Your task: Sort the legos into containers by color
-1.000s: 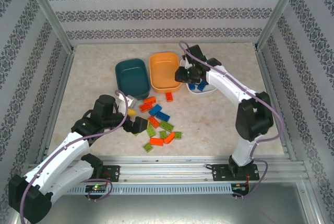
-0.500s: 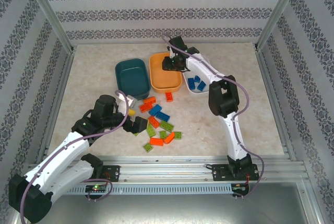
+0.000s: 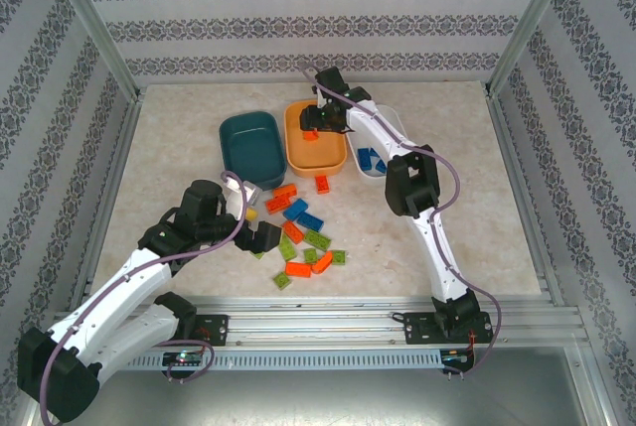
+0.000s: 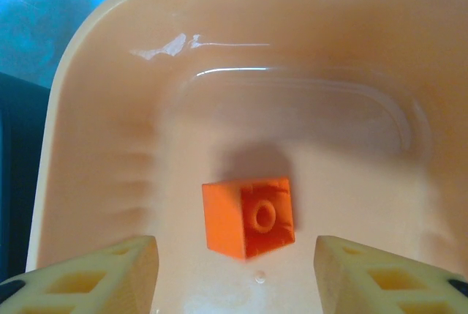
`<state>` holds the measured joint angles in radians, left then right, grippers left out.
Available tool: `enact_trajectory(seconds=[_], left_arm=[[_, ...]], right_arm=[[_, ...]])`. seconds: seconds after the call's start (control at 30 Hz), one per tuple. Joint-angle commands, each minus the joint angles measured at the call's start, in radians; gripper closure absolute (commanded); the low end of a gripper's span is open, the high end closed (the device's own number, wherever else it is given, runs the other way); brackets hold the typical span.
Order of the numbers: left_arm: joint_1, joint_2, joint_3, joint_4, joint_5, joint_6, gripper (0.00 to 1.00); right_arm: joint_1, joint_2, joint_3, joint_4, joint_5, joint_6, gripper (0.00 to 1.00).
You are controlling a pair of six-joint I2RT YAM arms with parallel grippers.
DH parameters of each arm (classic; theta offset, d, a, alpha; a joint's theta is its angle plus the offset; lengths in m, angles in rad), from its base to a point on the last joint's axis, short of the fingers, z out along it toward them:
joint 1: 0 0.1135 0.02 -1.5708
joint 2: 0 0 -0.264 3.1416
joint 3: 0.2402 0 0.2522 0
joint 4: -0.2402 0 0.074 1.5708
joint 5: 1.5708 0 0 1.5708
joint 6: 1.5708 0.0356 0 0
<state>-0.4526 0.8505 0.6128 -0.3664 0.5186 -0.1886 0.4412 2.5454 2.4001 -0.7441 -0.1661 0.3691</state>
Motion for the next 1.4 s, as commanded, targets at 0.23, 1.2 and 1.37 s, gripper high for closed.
enact_trajectory(seconds=[0.23,1.2,1.37], left_arm=[[-0.014,-0.081,0.029,-0.039,-0.07,0.031,0.0],[-0.002,-0.258,0.015,-0.067,-0.282,0.101,0.0],[-0.002,-0.257,0.015,-0.063,-0.27,0.101,0.0]], right_arm=[[0.073,-0.485,-0.458,0.061,0.066,-0.013,0.34],[0.216,-0.546,-0.946,0.191,0.178,0.075,0.27],[0.208,-0.499,-0.899,0.172,0.188,0.067,0.3]])
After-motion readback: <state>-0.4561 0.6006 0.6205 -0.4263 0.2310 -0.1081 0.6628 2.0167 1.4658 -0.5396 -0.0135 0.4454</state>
